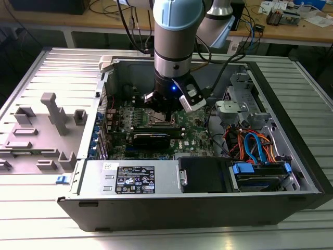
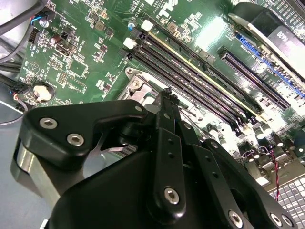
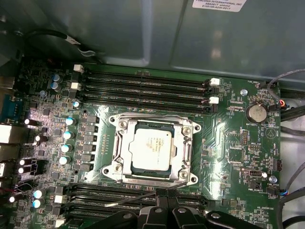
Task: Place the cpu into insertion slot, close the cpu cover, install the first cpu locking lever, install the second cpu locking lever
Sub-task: 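Install the second cpu locking lever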
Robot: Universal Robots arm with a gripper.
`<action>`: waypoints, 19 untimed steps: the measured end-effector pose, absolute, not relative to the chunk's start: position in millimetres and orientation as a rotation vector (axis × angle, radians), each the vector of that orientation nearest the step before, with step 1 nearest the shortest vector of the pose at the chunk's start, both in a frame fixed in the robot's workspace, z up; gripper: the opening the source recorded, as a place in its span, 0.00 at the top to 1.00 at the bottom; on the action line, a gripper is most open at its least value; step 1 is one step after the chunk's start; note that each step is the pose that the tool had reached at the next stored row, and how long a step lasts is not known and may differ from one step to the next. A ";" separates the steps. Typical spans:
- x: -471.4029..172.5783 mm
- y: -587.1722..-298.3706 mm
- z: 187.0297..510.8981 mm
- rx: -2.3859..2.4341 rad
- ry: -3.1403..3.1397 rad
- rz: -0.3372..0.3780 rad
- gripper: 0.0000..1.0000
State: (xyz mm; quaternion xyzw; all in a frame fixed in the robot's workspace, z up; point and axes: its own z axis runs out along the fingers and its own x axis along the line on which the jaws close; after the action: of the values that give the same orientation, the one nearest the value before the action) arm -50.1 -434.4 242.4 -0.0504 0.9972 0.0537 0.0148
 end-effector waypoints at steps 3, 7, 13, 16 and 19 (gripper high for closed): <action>-50.2 -434.5 242.4 -0.157 3.107 0.170 0.89; -50.2 -434.5 242.4 -0.154 3.168 0.194 0.89; -50.2 -438.7 240.8 -0.150 3.238 0.207 0.89; -51.4 -439.6 238.4 -0.150 3.249 0.211 0.89; -52.5 -442.9 237.0 -0.151 3.249 0.230 0.89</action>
State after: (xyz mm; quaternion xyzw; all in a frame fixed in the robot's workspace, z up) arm -52.5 -442.9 237.0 -0.0461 0.9947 0.0705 -0.0597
